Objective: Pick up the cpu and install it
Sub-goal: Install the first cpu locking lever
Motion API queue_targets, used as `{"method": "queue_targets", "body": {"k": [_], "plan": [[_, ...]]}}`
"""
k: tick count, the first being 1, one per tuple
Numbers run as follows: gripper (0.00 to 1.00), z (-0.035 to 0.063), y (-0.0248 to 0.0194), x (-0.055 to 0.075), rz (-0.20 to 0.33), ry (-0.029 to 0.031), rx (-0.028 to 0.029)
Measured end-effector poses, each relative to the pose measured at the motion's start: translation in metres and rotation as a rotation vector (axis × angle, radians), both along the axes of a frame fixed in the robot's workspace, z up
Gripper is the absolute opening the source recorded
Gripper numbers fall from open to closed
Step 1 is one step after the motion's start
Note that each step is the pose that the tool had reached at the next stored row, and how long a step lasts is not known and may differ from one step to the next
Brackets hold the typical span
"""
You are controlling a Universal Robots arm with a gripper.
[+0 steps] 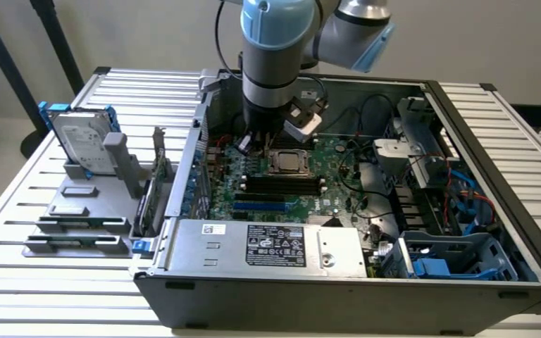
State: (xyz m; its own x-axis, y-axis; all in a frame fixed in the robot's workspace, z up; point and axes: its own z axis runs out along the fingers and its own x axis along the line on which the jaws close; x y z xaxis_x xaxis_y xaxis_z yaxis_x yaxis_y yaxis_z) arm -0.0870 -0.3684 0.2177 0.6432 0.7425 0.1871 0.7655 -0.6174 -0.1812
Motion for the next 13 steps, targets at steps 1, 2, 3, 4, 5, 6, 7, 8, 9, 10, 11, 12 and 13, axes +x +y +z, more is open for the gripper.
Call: {"method": "queue_targets", "body": {"k": [1, 2, 3, 4, 5, 6, 7, 8, 9, 10, 11, 12, 13], "plan": [[0.11, 0.0000, 0.0007, 0.0000, 0.007, -0.0012, -0.0009], [0.11, 0.0000, 0.0014, 0.0000, 0.014, -0.0024, -0.0021], [0.11, 0.0000, 0.0017, 0.0000, 0.023, -0.0034, -0.0039], [0.11, 0.0000, 0.0019, 0.0001, 0.032, -0.0038, -0.0064], [0.11, 0.0000, 0.0021, 0.0001, 0.041, -0.0041, -0.0090], [0.11, 0.0000, 0.0022, 0.0000, 0.051, -0.0042, -0.0121], [0.11, 0.0000, 0.0022, 0.0000, 0.060, -0.0044, -0.0150], [0.11, 0.0000, 0.0023, 0.0000, 0.071, -0.0046, -0.0179], [0.11, 0.0000, 0.0024, 0.0000, 0.081, -0.0051, -0.0200], [0.11, 0.0000, 0.0025, 0.0000, 0.091, -0.0056, -0.0219], [0.11, 0.0000, 0.0027, 0.0000, 0.100, -0.0063, -0.0231], [0.11, 0.0000, 0.0031, 0.0000, 0.106, -0.0067, -0.0233], [0.11, 0.0000, 0.0031, 0.0000, 0.107, -0.0069, -0.0233]]}}
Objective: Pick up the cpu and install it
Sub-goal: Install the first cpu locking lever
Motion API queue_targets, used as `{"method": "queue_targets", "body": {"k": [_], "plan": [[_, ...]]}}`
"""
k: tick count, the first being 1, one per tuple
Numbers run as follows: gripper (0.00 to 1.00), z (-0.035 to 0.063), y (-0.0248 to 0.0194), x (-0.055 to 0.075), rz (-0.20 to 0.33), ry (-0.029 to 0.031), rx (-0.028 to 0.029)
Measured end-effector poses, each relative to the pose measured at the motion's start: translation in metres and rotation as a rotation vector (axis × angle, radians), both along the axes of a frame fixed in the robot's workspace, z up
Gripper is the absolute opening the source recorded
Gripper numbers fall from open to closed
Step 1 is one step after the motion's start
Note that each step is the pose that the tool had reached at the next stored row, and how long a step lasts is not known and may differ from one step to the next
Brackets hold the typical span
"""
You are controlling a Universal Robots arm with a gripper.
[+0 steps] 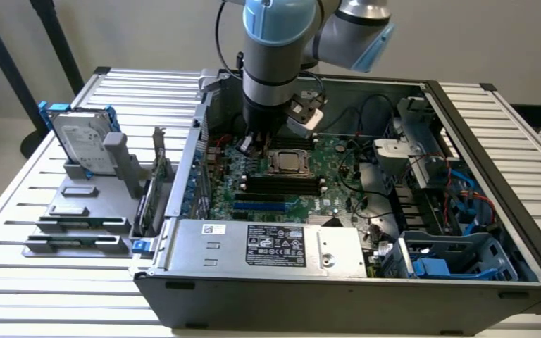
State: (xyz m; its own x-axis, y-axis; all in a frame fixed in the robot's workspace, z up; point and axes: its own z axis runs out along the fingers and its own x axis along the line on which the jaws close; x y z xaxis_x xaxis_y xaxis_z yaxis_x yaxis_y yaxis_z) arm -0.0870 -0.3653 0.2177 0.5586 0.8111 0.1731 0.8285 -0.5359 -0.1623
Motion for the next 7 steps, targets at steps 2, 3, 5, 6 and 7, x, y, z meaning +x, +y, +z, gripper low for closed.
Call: {"method": "queue_targets", "body": {"k": [2, 3, 5, 6, 7], "plan": [[0.11, 0.0000, 0.0000, 0.0000, 0.000, 0.0002, 0.0008], [0.11, 0.0000, 0.0000, 0.0000, 0.000, 0.0002, 0.0008], [0.11, 0.0000, 0.0000, 0.0000, 0.000, 0.0002, 0.0008], [0.11, 0.0000, 0.0000, 0.0000, 0.000, 0.0002, 0.0008], [0.11, 0.0000, 0.0000, 0.0000, 0.000, 0.0002, 0.0008]]}}
